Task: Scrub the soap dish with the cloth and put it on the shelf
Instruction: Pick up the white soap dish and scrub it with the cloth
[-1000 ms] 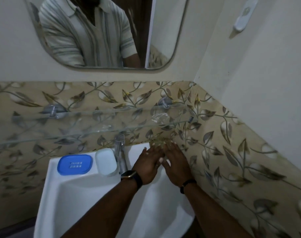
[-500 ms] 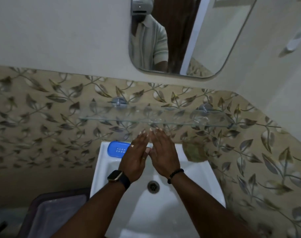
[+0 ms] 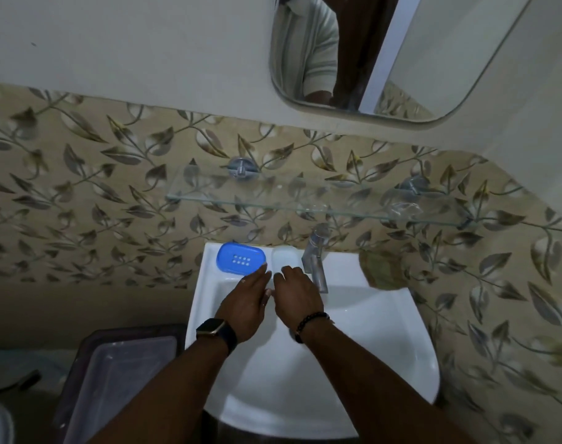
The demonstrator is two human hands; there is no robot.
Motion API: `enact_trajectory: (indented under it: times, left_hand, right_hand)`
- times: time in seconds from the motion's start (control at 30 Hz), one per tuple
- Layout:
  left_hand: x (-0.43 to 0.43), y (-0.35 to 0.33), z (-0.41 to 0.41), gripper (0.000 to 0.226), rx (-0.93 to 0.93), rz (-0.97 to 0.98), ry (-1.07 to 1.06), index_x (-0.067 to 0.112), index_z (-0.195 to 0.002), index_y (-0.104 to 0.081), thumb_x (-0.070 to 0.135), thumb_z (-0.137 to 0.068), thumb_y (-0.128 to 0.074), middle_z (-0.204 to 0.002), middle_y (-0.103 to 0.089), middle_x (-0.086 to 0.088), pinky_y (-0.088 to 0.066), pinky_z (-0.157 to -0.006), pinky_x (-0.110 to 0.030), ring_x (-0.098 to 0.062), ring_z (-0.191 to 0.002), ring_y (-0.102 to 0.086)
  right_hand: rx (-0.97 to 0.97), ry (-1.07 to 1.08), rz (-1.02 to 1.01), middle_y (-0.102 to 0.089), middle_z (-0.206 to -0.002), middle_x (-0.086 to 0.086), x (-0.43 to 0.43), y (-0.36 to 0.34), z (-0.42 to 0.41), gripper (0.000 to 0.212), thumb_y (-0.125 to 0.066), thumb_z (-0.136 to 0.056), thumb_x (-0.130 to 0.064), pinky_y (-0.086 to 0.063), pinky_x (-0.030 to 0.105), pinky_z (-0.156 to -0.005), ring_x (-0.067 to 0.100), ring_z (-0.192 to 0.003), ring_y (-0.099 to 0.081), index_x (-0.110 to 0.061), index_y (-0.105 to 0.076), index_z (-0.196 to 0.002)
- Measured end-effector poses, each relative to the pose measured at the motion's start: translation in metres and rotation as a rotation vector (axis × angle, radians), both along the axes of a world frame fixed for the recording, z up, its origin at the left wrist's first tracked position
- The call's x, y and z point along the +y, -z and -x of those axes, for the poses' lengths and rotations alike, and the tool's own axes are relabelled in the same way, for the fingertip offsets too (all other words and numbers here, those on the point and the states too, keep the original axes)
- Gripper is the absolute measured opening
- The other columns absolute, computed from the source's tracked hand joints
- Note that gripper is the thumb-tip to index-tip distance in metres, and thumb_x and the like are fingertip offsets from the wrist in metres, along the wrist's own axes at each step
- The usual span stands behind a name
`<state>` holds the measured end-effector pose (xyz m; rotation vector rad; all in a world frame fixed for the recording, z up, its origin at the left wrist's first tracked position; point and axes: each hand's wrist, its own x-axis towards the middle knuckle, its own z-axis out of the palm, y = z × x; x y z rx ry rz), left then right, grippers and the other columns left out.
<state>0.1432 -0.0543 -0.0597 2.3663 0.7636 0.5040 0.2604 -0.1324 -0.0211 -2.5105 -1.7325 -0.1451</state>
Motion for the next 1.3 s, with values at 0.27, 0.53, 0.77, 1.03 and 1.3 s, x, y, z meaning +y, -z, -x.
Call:
enact_trajectory:
  times: [0.27,0.53,0.77,1.03,1.3]
  left_hand:
    - [-0.003,0.011,-0.031,0.050,0.121,0.068,-0.007,0.018,-0.153,-0.035,0.021,-0.104,-0.041,-0.161,-0.036,-0.003,-0.021,-0.122,-0.031,-0.020,-0.149,-0.032]
    - [-0.006,0.011,-0.033,0.050,0.134,0.105,-0.028,0.016,-0.154,-0.034,0.022,-0.104,-0.042,-0.160,-0.037,-0.005,-0.023,-0.123,-0.032,-0.020,-0.148,-0.033]
    - [-0.013,0.009,-0.027,0.047,0.101,0.133,-0.075,0.018,-0.150,-0.041,0.028,-0.103,-0.045,-0.155,-0.046,-0.003,-0.032,-0.120,-0.036,-0.020,-0.142,-0.042]
    - [-0.041,0.011,-0.009,0.049,-0.056,-0.041,-0.116,0.014,-0.139,-0.054,0.041,-0.099,-0.052,-0.140,-0.060,-0.007,-0.040,-0.108,-0.032,-0.024,-0.128,-0.056]
    - [-0.073,0.023,0.018,0.052,-0.124,-0.066,-0.102,0.015,-0.138,-0.056,0.044,-0.096,-0.055,-0.137,-0.063,-0.006,-0.039,-0.105,-0.026,-0.021,-0.122,-0.059]
  right_hand:
    - [-0.205,-0.043,0.114,-0.062,-0.060,0.001,0.001,0.020,-0.021,0.016,-0.084,-0.058,-0.011,-0.051,0.029,-0.053,0.022,-0.060,-0.064,-0.015,-0.071,-0.065]
    - [-0.186,-0.046,0.119,-0.062,-0.057,0.002,0.008,0.029,-0.028,0.020,-0.086,-0.054,-0.011,-0.051,0.029,-0.051,0.022,-0.056,-0.063,-0.015,-0.071,-0.066]
    - [-0.101,-0.037,0.085,-0.068,-0.073,0.004,0.002,0.031,-0.026,0.015,-0.076,-0.073,-0.009,-0.055,0.034,-0.057,0.024,-0.071,-0.067,-0.013,-0.073,-0.087]
    - [0.145,-0.079,-0.273,-0.066,-0.074,0.004,-0.041,0.023,-0.010,0.017,-0.071,-0.074,0.000,-0.053,0.030,-0.056,0.023,-0.068,-0.063,-0.013,-0.065,-0.082]
    - [0.560,0.058,-0.309,-0.067,-0.078,0.003,-0.086,0.018,-0.007,0.013,-0.062,-0.087,-0.023,-0.048,0.028,-0.067,0.015,-0.070,-0.057,-0.014,-0.063,-0.078]
